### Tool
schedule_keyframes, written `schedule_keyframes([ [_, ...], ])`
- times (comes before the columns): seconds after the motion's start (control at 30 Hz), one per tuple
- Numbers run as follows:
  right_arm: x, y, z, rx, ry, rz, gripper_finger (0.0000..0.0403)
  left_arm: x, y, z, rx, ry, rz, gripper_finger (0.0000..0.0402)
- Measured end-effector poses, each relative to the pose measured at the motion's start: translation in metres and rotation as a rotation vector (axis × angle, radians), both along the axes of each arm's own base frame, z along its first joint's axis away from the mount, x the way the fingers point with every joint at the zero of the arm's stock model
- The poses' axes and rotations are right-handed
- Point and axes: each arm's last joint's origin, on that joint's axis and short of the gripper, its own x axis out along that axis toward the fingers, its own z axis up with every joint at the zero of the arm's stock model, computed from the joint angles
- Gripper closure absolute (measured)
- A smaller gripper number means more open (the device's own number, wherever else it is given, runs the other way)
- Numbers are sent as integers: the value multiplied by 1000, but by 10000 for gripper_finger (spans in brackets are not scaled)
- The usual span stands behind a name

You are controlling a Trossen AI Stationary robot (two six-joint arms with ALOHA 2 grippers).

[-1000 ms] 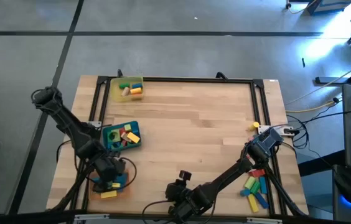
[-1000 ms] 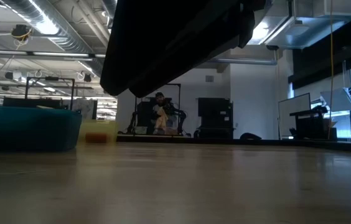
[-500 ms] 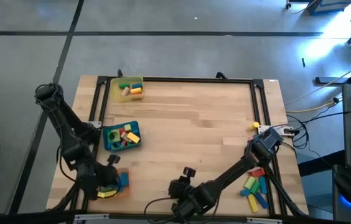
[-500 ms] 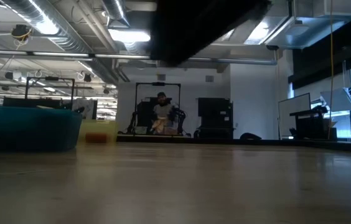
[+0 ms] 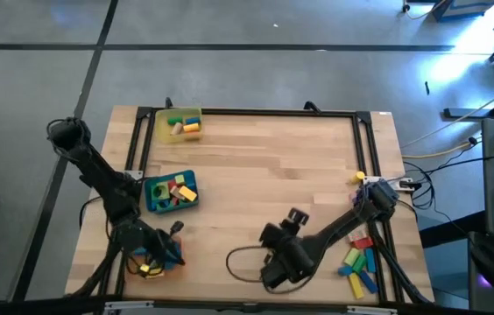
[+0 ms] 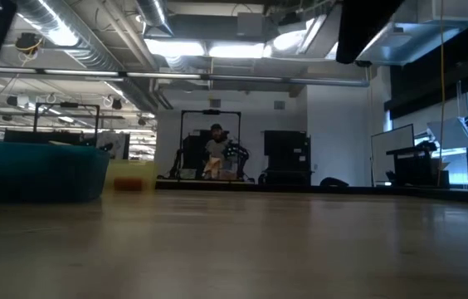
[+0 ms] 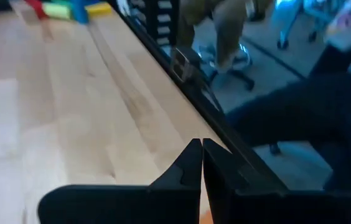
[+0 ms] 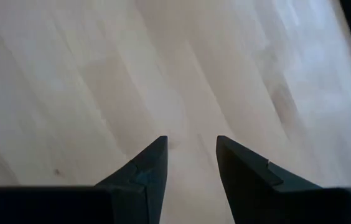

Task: Sort blocks by size
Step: Put the pink block into the orange bin

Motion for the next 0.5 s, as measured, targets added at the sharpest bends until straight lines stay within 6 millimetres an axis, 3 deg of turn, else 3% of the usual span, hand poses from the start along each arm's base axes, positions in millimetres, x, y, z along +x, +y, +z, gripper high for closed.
schedule_keyframes([
  [0.23,-18,-57,12,40,86,-125,265,0,22,-21,-53,-83,121,400],
  [0.5,-83,-127,2,151,214,-428,265,-3,27,-30,-36,-57,138,400],
])
